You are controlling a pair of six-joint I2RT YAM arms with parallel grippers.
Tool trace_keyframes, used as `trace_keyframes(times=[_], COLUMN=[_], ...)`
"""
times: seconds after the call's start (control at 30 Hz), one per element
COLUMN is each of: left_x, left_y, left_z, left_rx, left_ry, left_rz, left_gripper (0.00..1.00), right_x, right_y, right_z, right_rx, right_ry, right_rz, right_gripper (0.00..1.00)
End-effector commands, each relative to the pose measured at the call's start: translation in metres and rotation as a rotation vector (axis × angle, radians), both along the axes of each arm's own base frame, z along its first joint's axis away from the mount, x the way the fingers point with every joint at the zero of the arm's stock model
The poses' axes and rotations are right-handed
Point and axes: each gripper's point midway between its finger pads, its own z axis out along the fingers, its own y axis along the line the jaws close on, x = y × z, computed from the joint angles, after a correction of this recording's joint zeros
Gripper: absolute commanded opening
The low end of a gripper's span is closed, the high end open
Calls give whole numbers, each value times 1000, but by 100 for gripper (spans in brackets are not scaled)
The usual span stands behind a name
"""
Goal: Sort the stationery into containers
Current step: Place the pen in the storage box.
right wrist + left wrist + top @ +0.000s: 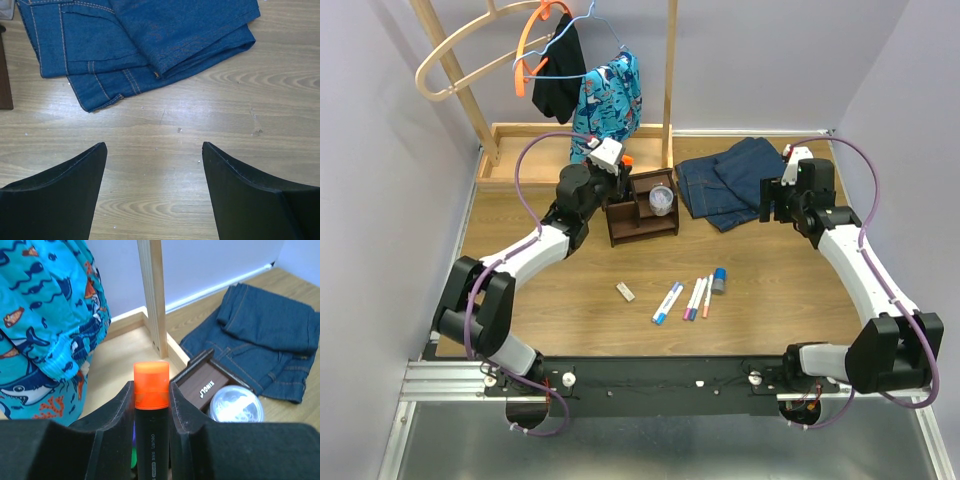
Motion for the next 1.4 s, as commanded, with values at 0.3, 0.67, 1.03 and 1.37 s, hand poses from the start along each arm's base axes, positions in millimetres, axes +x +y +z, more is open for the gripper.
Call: trace_keyframes(times=[0.3,0.67,1.03,1.37], left_x=[10,20,20,-14], left_y=[-2,-4,-4,9], left_z=[-11,-24,-37,-27], left_rx=[-36,-33,-19,21], left_ry=[-36,-59,-32,-6], left_rz=[-1,7,7,-12], left_gripper=[0,0,28,53], right_x=[5,8,2,-2], right_y=[-7,-4,-1,-1], right_z=[-2,-17,-28,-20], right_rx=[-30,-19,-3,0], right_ry=[17,49,68,31], right_rz=[-11,-3,4,5], right_gripper=[85,84,84,85])
